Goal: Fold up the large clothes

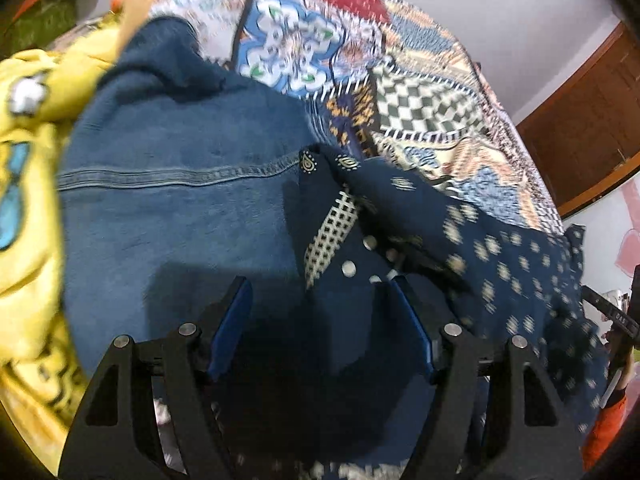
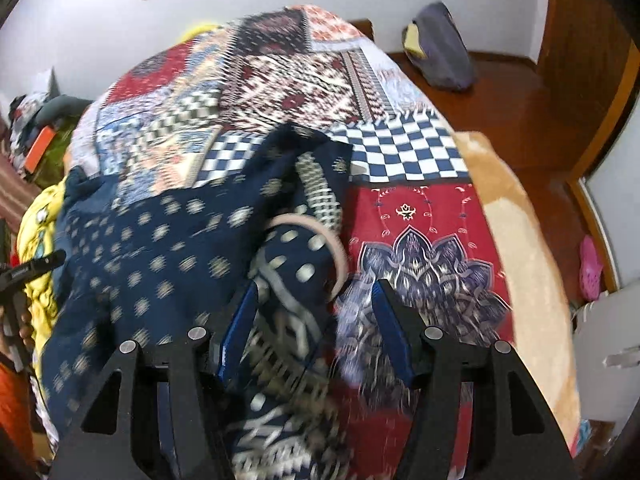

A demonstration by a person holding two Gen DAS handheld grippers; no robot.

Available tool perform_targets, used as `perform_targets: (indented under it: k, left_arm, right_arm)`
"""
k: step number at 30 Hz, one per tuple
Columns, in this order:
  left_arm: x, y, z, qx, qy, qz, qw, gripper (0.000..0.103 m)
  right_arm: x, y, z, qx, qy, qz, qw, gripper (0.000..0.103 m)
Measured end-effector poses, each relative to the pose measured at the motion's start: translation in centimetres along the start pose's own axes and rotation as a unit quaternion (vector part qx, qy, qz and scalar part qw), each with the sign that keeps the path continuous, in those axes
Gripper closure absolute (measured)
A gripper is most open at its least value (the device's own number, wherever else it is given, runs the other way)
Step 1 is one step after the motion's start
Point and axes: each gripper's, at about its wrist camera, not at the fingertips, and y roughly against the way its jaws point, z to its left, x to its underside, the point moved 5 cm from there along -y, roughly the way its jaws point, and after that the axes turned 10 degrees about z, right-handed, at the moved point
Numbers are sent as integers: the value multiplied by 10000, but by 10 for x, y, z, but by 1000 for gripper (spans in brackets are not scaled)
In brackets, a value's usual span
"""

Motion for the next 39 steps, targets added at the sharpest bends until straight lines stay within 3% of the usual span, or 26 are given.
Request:
perform_targets:
  k: [2,4,7,8,10,12,14,17,22,28,34,39]
  left_arm:
    - [-7,-10,-2,130,-27,-45,9999,34]
    - [-12,-12,-10,298,-107,-176,9993,41]
    - [-17,-13,-22,171,-467,-389,9980,47]
    - [-18,-15,-27,121,-584,-428,9973,56]
    - [-21,-13,-32,184,-606,-435,9970,71]
    - [-23,-8,-36,125,-632,-503,9967,93]
    - [-24,5,-39,-66,-691,-675,9953,95]
    - [-26,39,-40,-78,-647,-1086,9919,101]
    - [-48,92,-37,31,-459,-1599,9861,101]
    - [-90,110,-29,-378,-419,-1888,9804,101]
    - [-120,73,0,-716,-206,-1571,9848,101]
    - [-116,25,21,-1119,-275,-1106,9872,101]
  right_arm:
    - [-9,-8,-5,-237,-157,-2,9996,48]
    - [-16,-10,-6,-403,-216,-111,9989,48]
    - [-31,-18,-1,-435,-155,-172,9988,49]
    - [-34,-20,2,-413,-116,-195,9989,52]
    - [-37,-25,11,-491,34,-102,9987,76]
    - [-39,-27,17,-474,67,-98,9988,85]
    - [-39,-17,25,-448,199,-213,9986,90]
    - [-46,2,37,-547,429,-464,9965,92]
    - [-67,32,73,-567,869,-815,9913,92]
    - [-108,43,117,-440,1240,-1091,9853,92]
    - [-140,6,130,15,1194,-942,9884,92]
    - [-141,-28,108,246,1012,-662,9924,92]
